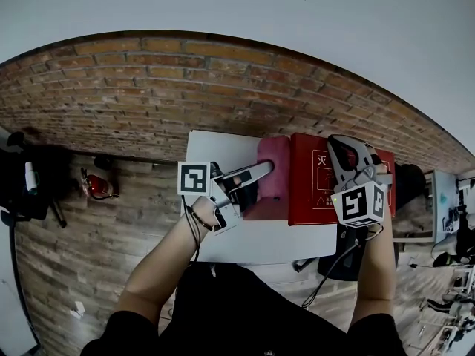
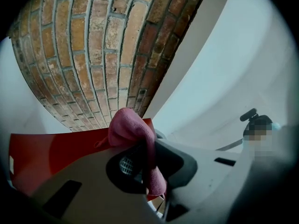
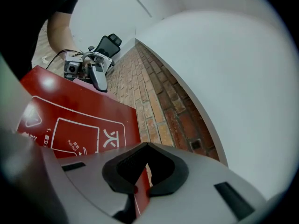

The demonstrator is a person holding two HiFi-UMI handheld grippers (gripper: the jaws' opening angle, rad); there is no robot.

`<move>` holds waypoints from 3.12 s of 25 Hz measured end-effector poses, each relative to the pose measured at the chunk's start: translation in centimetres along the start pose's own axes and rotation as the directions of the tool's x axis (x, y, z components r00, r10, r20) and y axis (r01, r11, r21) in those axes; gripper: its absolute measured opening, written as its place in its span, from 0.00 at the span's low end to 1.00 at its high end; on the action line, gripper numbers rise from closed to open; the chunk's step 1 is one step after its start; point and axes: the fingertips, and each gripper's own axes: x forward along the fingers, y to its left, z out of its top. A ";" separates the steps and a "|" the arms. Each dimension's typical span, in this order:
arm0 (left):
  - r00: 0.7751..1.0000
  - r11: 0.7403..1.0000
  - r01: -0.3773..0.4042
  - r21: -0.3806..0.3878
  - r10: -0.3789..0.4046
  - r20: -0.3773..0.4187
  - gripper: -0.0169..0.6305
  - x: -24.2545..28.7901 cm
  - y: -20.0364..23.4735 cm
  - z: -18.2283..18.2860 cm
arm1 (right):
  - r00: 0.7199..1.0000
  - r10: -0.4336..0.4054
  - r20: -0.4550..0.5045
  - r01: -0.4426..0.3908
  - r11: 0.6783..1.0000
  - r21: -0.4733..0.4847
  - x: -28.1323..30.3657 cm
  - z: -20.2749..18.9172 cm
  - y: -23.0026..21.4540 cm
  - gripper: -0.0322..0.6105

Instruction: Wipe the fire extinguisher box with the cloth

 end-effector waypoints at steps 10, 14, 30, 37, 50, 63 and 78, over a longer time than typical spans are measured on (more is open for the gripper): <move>0.999 0.999 0.042 -0.025 -0.042 -0.002 0.14 1.6 0.5 -0.1 | 1.000 0.005 0.002 -0.005 1.000 -0.005 -0.1 0.0 0.0 0.08; 0.999 0.999 0.043 -0.017 -0.043 -0.005 0.14 2.2 0.9 -0.5 | 1.000 0.005 0.000 -0.005 1.000 -0.003 -0.1 0.0 0.1 0.08; 1.000 1.000 0.025 0.005 -0.025 -0.001 0.14 2.0 3.1 -0.9 | 1.000 0.004 -0.002 -0.004 1.000 0.004 0.1 0.0 0.0 0.08; 1.000 1.000 -0.009 0.000 0.009 -0.004 0.14 1.2 5.0 -1.4 | 1.000 0.015 -0.015 -0.015 1.000 0.009 0.1 -0.1 0.0 0.08; 0.998 0.997 -0.061 0.040 0.062 -0.020 0.14 0.0 8.3 -1.6 | 1.000 0.019 -0.015 -0.019 1.000 0.012 0.3 -0.1 -0.1 0.08; 0.994 0.993 -0.108 0.051 0.109 -0.025 0.14 -1.1 10.5 -1.9 | 1.000 0.019 -0.015 -0.019 1.000 0.012 0.2 -0.1 -0.1 0.08; 0.992 0.991 -0.124 0.044 0.125 -0.016 0.14 -2.8 14.5 -2.9 | 1.000 0.022 -0.016 -0.021 1.000 0.014 0.3 -0.2 0.0 0.08</move>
